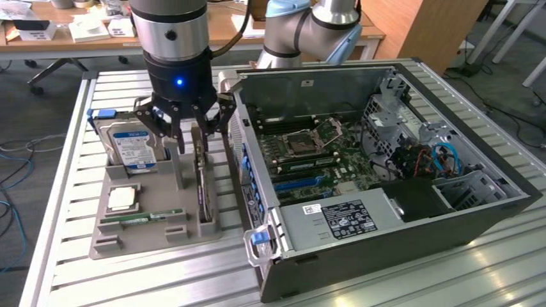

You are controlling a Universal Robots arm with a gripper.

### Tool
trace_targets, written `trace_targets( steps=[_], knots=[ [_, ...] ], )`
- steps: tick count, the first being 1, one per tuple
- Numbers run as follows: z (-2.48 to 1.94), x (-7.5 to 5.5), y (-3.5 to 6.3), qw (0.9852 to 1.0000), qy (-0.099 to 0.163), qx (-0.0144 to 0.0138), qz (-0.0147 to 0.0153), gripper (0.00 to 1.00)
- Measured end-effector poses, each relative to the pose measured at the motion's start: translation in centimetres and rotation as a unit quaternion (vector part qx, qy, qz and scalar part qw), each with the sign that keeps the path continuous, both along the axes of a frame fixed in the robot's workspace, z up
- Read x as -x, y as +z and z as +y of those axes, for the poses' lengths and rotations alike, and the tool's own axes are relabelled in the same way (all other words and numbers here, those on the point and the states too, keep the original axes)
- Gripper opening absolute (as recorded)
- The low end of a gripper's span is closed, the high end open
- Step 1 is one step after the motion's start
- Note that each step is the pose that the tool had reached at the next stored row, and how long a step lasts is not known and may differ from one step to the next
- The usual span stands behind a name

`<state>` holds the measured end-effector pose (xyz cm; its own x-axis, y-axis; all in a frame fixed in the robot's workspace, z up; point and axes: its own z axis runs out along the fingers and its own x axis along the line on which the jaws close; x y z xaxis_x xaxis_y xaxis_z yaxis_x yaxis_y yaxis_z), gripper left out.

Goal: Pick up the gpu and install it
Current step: 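Pick up the gpu and move the gpu toward the slot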

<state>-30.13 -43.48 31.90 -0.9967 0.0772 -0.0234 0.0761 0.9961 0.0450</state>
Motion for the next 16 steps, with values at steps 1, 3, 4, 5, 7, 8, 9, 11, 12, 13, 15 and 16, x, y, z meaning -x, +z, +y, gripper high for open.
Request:
trace_targets(
  steps=[1,3,4,5,7,8,9,11,12,13,15,16],
  knots=[
    [0.00,0.00,-0.09,1.0000,0.000,0.0000,0.0001,0.43],
    [0.00,0.00,-0.26,1.0000,0.000,0.0000,0.0000,0.43],
    [0.00,0.00,-0.34,1.0000,0.000,0.0001,0.0001,0.43],
    [0.00,0.00,-0.41,1.0000,0.000,0.0000,0.0000,0.43],
    [0.00,0.00,-0.53,1.0000,0.000,0.0000,0.0001,0.43],
    [0.00,0.00,-0.59,1.0000,0.000,0.0000,0.0001,0.43],
    [0.00,0.00,-0.65,1.0000,0.000,0.0000,0.0001,0.43],
    [0.00,0.00,-0.77,1.0000,0.000,0.0000,0.0001,0.43],
    [0.00,0.00,-0.84,1.0000,0.000,0.0000,0.0000,0.43],
    [0.00,0.00,-0.89,1.0000,0.000,0.0001,0.0001,0.43],
    [0.00,0.00,-0.99,1.0000,0.000,0.0000,0.0001,0.43],
    [0.00,0.00,-1.03,1.0000,0.000,0.0000,0.0001,0.43]
  ],
)
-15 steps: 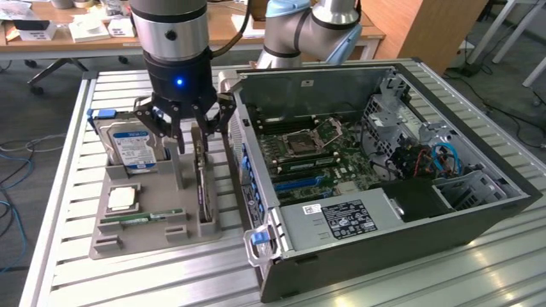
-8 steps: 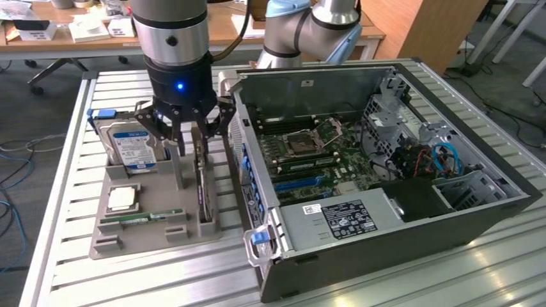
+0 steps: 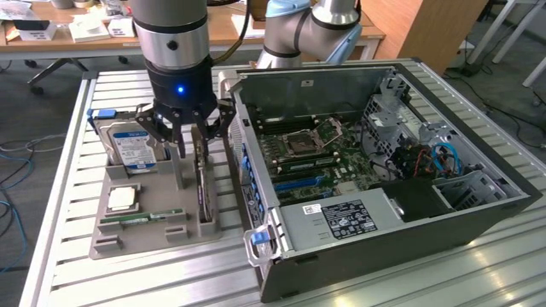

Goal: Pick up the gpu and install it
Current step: 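Pick up the gpu and move the gpu toward the slot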

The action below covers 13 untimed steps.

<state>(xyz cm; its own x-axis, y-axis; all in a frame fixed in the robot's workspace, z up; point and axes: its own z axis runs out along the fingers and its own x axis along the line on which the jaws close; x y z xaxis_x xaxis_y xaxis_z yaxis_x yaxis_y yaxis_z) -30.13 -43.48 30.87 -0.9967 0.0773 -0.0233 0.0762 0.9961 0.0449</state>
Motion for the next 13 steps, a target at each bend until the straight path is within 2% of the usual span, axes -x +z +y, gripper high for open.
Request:
trace_targets(
  steps=[5,13],
  knots=[
    [0.00,0.0,-0.27,1.0000,0.000,0.0000,0.0000,0.43],
    [0.00,0.0,-1.41,1.0000,0.000,0.0000,0.0000,0.43]
  ],
)
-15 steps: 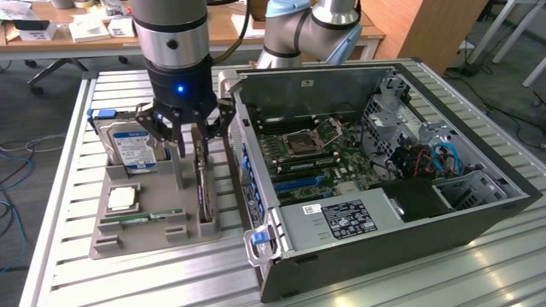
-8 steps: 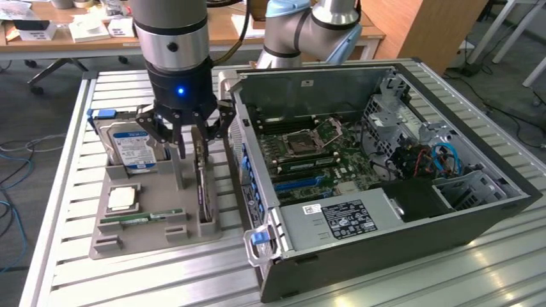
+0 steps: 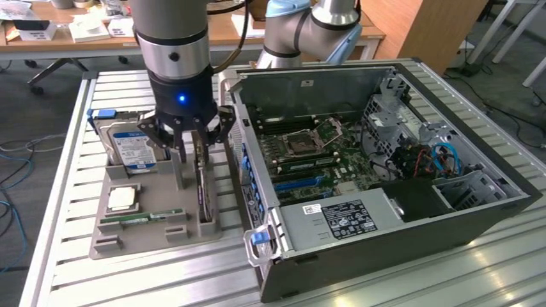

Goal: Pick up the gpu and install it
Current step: 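Pick up the gpu and move the gpu toward the slot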

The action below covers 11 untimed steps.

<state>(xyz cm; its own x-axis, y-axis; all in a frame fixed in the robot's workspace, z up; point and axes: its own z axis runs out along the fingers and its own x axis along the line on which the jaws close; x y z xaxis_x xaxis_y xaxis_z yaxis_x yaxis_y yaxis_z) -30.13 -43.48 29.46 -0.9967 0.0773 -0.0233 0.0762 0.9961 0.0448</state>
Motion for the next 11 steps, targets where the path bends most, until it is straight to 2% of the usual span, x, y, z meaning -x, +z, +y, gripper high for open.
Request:
trace_targets(
  steps=[11],
  knots=[
    [0.00,0.0,-1.18,1.0000,0.000,0.0000,0.0000,0.43]
  ],
)
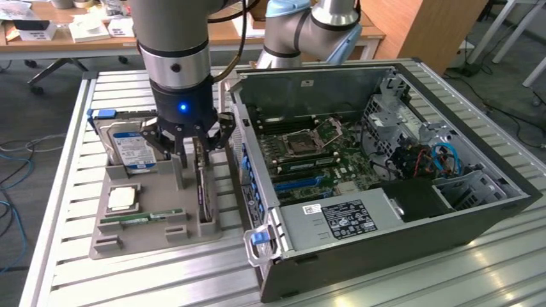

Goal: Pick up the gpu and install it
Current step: 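Pick up the gpu and move the gpu toward the slot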

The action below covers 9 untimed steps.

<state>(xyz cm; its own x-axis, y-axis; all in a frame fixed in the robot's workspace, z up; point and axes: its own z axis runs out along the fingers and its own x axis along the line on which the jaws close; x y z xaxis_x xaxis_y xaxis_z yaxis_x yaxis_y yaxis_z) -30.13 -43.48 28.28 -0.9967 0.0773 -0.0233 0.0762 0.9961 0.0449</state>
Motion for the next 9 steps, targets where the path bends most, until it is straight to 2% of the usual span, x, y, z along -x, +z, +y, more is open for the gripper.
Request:
trace_targets(
  steps=[3,9],
  knots=[
    [0.00,0.00,-0.34,1.0000,0.000,0.0000,0.0000,0.43],
    [0.00,0.00,-0.36,1.0000,0.000,0.0000,0.0000,0.43]
  ],
)
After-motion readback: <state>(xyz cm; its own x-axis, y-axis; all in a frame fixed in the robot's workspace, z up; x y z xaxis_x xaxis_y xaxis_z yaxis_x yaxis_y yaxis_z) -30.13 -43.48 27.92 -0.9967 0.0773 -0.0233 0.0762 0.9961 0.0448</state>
